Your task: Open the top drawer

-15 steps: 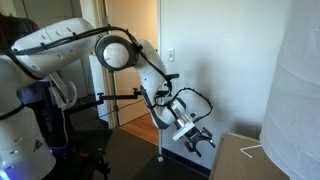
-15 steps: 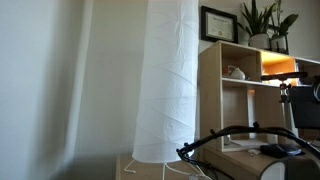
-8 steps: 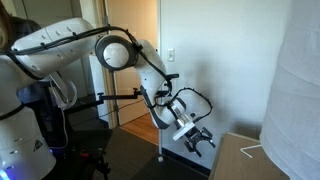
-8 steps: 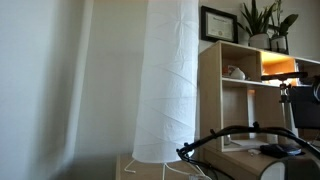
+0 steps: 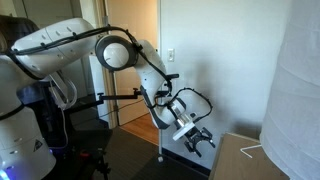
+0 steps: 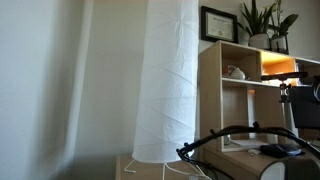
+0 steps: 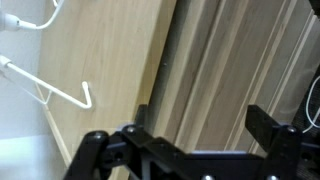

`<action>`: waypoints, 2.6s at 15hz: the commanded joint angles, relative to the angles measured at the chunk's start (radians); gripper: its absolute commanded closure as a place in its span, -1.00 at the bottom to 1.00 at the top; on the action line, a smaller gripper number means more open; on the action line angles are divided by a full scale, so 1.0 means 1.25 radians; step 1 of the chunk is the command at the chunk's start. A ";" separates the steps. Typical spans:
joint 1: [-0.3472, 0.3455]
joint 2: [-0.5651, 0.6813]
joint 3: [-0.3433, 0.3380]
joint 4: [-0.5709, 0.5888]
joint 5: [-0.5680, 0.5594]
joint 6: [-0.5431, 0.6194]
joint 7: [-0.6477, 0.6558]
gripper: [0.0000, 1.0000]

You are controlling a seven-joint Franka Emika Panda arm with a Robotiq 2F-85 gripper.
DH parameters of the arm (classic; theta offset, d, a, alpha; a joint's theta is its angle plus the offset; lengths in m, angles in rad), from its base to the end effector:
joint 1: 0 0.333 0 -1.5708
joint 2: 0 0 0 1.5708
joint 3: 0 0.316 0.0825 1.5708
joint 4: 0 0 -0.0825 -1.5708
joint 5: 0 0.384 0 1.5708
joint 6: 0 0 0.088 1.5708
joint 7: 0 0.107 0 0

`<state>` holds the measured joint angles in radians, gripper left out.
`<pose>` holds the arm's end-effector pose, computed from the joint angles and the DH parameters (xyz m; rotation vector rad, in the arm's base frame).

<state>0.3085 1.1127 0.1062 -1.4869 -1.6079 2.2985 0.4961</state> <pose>0.6156 0.2401 -0.0035 1.8659 1.2702 0.2669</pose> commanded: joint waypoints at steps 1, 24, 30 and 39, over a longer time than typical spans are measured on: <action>-0.002 0.004 0.004 0.005 0.000 -0.003 -0.003 -1.00; -0.004 0.025 0.003 0.015 0.001 -0.003 -0.003 -1.00; -0.004 0.025 0.003 0.015 0.001 -0.003 -0.003 -1.00; -0.004 0.025 0.003 0.015 0.001 -0.003 -0.003 -1.00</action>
<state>0.3052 1.1387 0.1062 -1.4749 -1.6074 2.2984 0.4963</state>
